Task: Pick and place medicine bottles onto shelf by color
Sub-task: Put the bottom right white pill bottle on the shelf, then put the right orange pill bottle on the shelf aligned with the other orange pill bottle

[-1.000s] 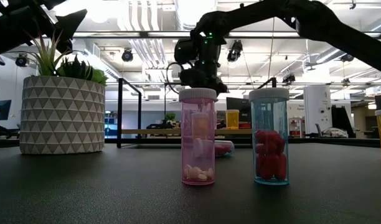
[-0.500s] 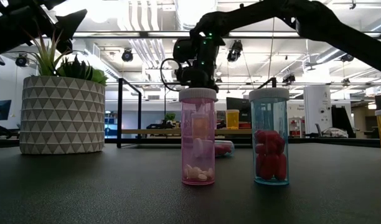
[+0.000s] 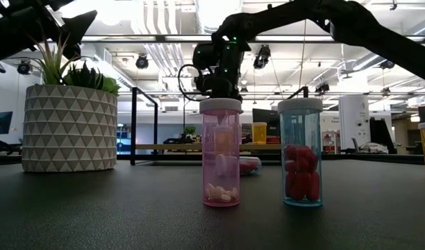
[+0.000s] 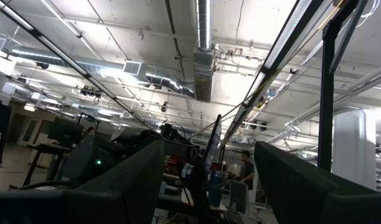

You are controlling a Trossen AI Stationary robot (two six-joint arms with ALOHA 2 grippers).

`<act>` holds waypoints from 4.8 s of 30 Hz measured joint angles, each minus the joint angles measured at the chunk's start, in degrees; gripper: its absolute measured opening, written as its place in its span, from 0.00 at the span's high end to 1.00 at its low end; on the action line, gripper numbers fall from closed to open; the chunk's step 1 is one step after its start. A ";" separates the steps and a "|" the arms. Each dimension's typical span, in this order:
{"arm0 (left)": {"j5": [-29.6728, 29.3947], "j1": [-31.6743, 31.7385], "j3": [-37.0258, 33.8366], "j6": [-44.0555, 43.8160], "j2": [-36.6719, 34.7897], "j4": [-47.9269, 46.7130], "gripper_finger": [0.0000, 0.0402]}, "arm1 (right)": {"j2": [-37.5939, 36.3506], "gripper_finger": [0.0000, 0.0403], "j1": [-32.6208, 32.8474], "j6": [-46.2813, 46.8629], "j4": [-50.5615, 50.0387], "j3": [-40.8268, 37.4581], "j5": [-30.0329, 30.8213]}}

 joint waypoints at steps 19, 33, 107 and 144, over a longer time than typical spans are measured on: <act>-0.01 0.00 0.02 0.00 0.00 0.00 0.42 | 0.00 0.45 -0.26 2.86 0.34 0.05 1.20; 0.00 0.00 0.02 0.00 0.00 0.00 0.42 | -0.02 0.42 -0.24 17.70 -1.95 0.73 2.02; -0.02 -0.02 0.02 -0.02 0.00 -0.01 0.42 | 2.47 0.65 -6.22 3.89 10.65 0.93 1.27; 0.01 0.00 0.00 0.00 0.02 -0.01 0.42 | -14.25 0.28 -2.56 26.45 -1.81 0.86 4.66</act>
